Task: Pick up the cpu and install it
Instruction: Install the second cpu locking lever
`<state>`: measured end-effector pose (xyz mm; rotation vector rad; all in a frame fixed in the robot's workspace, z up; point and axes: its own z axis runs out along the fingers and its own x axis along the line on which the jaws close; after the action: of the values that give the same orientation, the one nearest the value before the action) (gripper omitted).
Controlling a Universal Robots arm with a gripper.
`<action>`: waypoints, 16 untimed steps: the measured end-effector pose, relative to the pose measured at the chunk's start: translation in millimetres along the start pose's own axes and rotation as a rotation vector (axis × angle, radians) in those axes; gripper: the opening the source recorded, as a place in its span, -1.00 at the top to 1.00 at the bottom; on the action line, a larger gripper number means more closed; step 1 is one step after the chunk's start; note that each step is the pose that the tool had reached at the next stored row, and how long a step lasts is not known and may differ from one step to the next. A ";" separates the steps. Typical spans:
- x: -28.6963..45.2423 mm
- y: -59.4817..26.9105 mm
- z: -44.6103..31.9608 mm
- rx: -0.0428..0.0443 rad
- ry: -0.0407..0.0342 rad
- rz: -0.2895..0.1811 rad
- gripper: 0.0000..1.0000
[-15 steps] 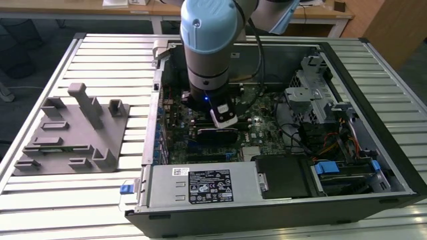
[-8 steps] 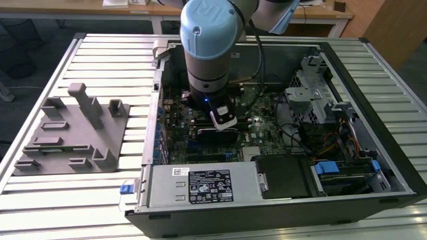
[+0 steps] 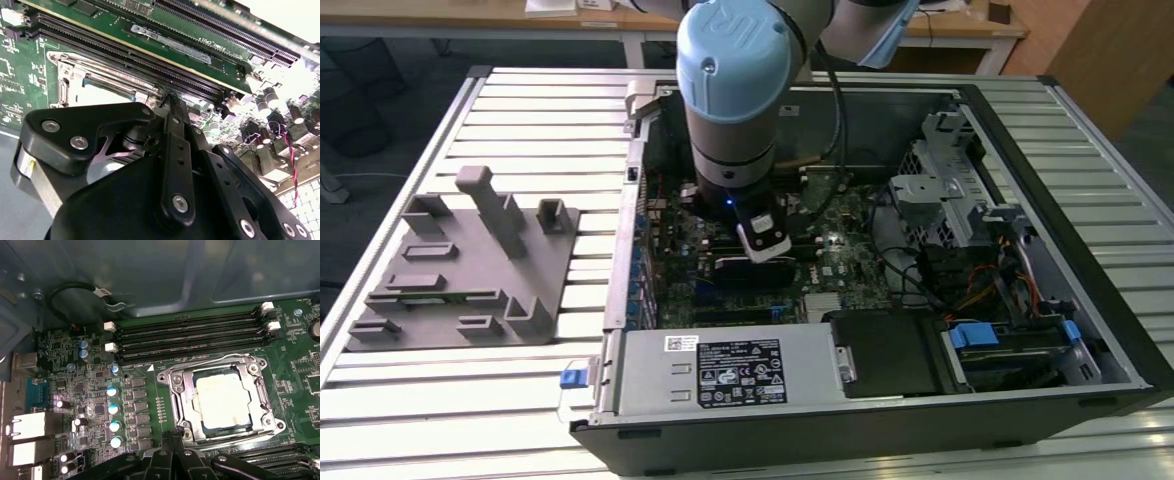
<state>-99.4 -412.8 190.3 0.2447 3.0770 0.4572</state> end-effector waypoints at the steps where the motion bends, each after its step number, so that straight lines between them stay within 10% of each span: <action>1: 0.7 -0.2 0.0 0.0000 0.0000 0.000 0.79; 16: 5.6 2.1 -10.2 -0.0002 -0.0001 0.000 0.79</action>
<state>-105.1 -412.8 200.7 0.2447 3.0768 0.4576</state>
